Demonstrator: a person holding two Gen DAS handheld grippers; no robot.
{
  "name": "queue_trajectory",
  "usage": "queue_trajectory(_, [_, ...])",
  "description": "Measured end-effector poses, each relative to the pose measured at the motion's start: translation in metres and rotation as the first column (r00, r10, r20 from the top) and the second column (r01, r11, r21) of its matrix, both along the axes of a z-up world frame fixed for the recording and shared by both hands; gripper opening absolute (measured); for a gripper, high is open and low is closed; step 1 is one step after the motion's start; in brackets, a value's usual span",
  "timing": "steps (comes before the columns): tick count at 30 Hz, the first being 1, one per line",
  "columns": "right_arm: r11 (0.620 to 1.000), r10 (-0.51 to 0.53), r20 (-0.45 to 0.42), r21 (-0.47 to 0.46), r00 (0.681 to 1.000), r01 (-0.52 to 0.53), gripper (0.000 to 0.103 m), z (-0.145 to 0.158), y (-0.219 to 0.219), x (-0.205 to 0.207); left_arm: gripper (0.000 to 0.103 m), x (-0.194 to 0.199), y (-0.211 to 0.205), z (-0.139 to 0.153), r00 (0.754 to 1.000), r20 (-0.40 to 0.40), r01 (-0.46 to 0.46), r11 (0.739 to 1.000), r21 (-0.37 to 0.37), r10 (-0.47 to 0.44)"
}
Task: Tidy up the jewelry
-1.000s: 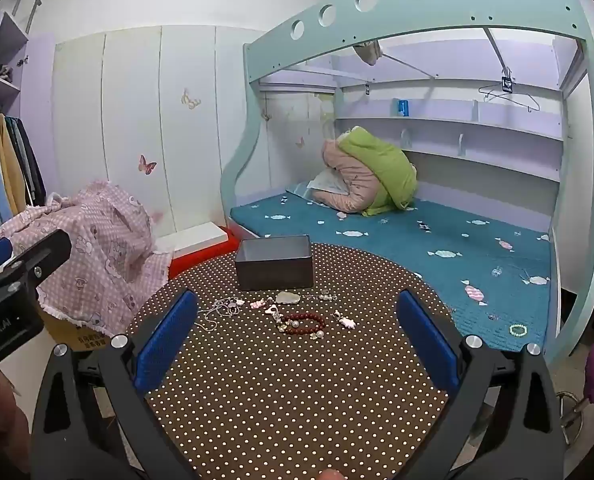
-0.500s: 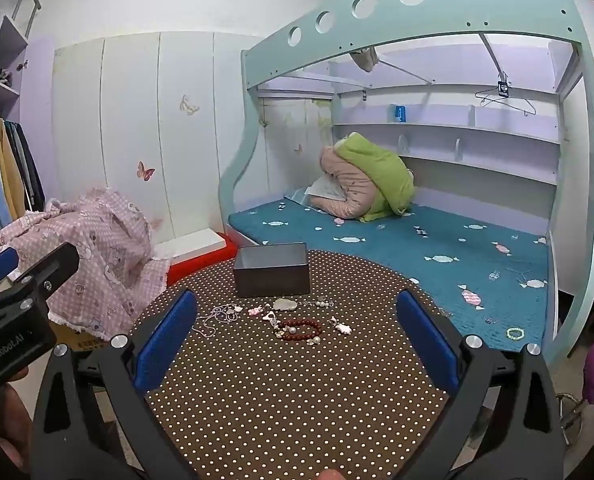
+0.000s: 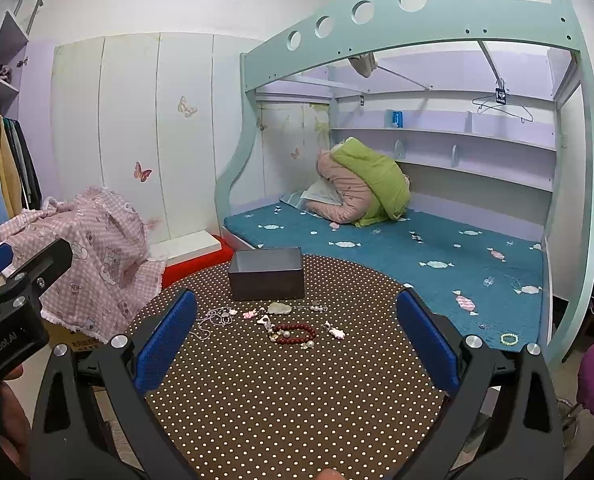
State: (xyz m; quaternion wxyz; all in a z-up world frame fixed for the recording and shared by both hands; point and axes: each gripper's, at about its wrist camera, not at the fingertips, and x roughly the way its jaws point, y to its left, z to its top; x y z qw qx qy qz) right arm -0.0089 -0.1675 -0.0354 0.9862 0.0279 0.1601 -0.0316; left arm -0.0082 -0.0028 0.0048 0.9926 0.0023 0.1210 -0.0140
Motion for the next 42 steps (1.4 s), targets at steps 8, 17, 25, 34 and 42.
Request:
queue_trajectory(8, [1.000, 0.000, 0.023, -0.007, 1.000, 0.000, 0.096, 0.007, -0.002, -0.002, 0.098, 0.003, -0.001, 0.000, 1.000, 0.002, -0.001, 1.000, 0.002, 0.001])
queue_trajectory(17, [1.000, 0.004, 0.027, -0.014, 1.000, -0.003, 0.096, 0.008, 0.000, -0.002, 0.098, 0.000, 0.001, 0.000, 1.000, 0.006, -0.009, 1.000, 0.004, 0.009])
queue_trajectory(25, [1.000, 0.000, 0.032, -0.015, 0.999, 0.000, 0.096, 0.009, 0.001, -0.002, 0.098, 0.000, 0.000, -0.001, 1.000, 0.009, -0.010, 1.000, 0.004, 0.010])
queue_trajectory(34, [1.000, 0.014, 0.028, -0.023, 1.000, -0.013, 0.096, 0.009, 0.003, 0.005, 0.098, 0.005, -0.002, -0.005, 1.000, -0.004, -0.013, 1.000, 0.011, 0.013])
queue_trajectory(42, [0.999, 0.023, -0.007, -0.022, 1.000, -0.023, 0.096, -0.001, 0.000, 0.026, 0.098, 0.025, 0.002, -0.017, 0.999, -0.045, -0.028, 0.999, 0.031, 0.029])
